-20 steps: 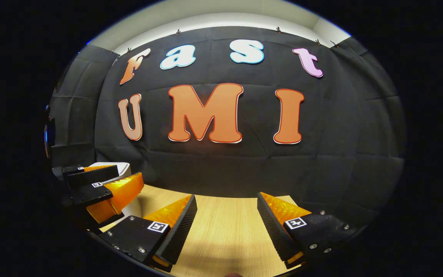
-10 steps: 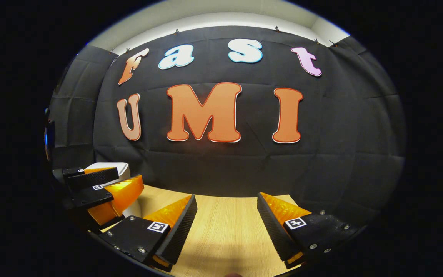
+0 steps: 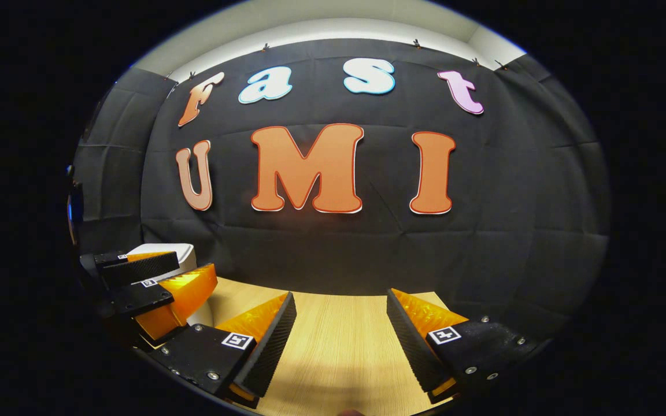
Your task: Press the lid of the desktop garbage bin to open it, pick up the crumpled paper on the desktop and throw it into the bin, then pick up the pop can on the desktop and drop it into the bin, and finally close the garbage bin lid.
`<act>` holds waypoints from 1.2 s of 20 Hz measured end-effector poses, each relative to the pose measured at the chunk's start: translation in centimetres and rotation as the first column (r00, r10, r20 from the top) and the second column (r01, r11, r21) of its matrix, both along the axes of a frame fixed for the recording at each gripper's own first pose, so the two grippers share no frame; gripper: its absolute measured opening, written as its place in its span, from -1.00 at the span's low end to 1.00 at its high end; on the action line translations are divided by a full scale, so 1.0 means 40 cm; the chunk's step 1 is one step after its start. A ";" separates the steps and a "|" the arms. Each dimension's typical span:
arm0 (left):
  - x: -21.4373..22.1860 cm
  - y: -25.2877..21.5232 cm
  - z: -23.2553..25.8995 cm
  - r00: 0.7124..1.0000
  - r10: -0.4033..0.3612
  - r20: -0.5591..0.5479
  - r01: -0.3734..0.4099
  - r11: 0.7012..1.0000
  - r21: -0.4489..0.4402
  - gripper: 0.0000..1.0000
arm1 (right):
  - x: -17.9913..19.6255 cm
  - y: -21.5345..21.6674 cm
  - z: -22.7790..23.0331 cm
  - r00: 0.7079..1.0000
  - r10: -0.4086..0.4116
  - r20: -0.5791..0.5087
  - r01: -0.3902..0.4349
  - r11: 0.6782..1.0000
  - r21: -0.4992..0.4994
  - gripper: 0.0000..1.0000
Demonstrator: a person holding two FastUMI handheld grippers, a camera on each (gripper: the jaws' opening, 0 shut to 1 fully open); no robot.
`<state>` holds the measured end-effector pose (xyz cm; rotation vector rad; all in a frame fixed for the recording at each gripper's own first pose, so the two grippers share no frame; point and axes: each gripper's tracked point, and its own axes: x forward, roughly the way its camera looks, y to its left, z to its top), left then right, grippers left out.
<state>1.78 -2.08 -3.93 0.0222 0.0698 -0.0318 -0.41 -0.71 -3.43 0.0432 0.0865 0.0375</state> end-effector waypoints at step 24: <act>0.000 0.004 0.005 1.000 0.003 0.010 -0.003 1.000 0.005 0.88 | 0.001 0.008 0.002 1.000 0.001 0.007 -0.001 1.000 0.009 0.88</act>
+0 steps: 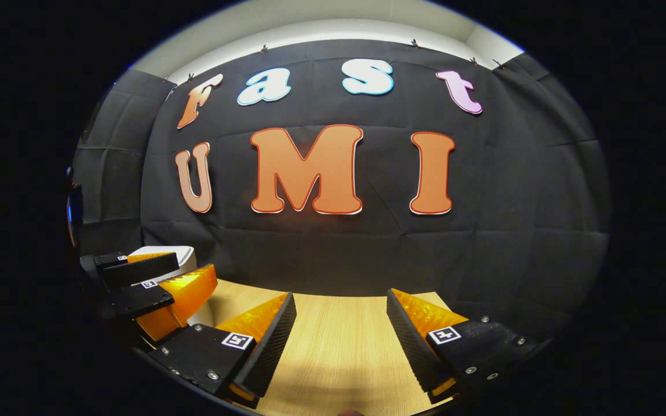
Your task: Press the lid of the desktop garbage bin to open it, pick up the crumpled paper on the desktop and throw it into the bin, then pick up the pop can on the desktop and drop it into the bin, and finally close the garbage bin lid.
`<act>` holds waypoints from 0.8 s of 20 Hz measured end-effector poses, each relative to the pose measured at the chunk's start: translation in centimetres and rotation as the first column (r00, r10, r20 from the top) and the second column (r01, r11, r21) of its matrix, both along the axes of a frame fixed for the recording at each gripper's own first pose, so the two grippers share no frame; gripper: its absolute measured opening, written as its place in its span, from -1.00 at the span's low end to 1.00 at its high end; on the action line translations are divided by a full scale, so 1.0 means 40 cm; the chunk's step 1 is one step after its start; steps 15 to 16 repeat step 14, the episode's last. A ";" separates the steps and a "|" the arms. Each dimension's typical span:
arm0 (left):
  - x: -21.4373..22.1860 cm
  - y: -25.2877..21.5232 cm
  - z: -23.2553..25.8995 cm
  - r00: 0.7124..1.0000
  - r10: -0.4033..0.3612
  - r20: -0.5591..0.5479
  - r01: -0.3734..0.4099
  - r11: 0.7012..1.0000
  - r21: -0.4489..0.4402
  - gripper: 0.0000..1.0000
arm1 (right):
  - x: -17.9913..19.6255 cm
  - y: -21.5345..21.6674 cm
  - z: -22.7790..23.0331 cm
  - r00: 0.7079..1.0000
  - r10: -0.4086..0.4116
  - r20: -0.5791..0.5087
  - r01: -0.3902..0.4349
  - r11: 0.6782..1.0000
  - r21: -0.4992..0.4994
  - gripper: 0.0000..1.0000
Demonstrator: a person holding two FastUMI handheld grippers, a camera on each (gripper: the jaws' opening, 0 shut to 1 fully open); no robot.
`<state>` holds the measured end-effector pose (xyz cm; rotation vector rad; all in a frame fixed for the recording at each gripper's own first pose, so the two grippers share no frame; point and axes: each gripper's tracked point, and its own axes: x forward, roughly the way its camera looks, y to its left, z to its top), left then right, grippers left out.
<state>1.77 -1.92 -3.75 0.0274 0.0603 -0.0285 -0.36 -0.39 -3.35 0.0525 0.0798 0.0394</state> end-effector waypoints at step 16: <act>-0.003 0.008 -0.006 1.000 -0.006 0.002 0.006 1.000 -0.005 0.88 | 0.001 0.002 0.002 1.000 0.002 0.002 -0.002 1.000 0.002 0.88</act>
